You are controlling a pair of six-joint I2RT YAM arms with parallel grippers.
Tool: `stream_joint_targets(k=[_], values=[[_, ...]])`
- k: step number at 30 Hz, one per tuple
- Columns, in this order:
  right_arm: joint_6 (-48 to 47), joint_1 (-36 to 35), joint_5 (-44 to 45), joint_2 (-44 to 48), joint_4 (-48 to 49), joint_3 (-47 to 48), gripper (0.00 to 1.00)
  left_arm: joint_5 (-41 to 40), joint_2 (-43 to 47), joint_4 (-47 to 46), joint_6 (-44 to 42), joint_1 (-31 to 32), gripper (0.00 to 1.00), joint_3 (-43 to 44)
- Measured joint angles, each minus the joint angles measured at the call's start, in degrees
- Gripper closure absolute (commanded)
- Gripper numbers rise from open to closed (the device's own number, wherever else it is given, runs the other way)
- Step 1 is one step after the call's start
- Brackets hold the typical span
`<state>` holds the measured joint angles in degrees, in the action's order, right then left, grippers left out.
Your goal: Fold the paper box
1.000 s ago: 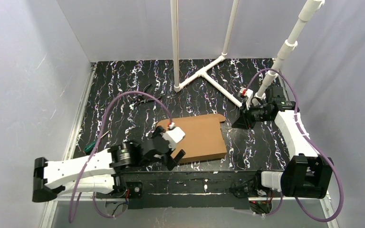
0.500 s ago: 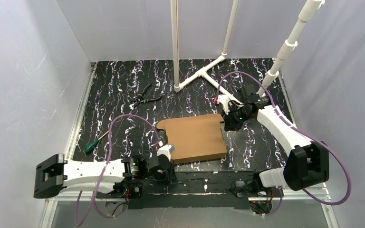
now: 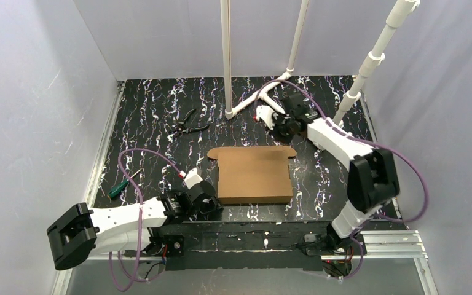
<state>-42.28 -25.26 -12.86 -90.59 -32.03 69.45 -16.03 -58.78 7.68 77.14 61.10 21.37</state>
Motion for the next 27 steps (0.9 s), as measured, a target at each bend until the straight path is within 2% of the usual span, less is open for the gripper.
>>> stream_joint_targets(k=[5, 11, 15, 18, 23, 27], values=[[-0.2, -0.9, 2.3, -9.9, 3.3, 5.4, 0.99, 0.9, -0.4, -2.1, -0.1, -3.5, 0.91, 0.4], [-3.1, -1.1, 1.0, -9.0, -2.7, 2.7, 0.99, 5.1, -3.7, -2.6, -3.7, -13.2, 0.91, 4.0], [-5.7, -3.1, -2.3, -3.9, -9.7, -1.2, 0.99, 10.7, -12.0, -3.6, -8.9, -21.0, 0.88, 11.8], [-5.5, -5.8, -4.2, -1.3, -12.9, -2.1, 0.99, 15.8, -20.2, -4.4, -13.3, -24.3, 0.87, 19.4], [-2.1, -10.4, -9.4, -2.3, -13.0, -2.0, 0.99, 25.2, -33.9, -5.0, -20.6, -27.3, 0.83, 34.1], [-1.2, -10.2, -12.0, -3.2, -14.3, -0.6, 0.96, 28.2, -36.4, -2.1, -27.3, -29.5, 0.76, 39.4]])
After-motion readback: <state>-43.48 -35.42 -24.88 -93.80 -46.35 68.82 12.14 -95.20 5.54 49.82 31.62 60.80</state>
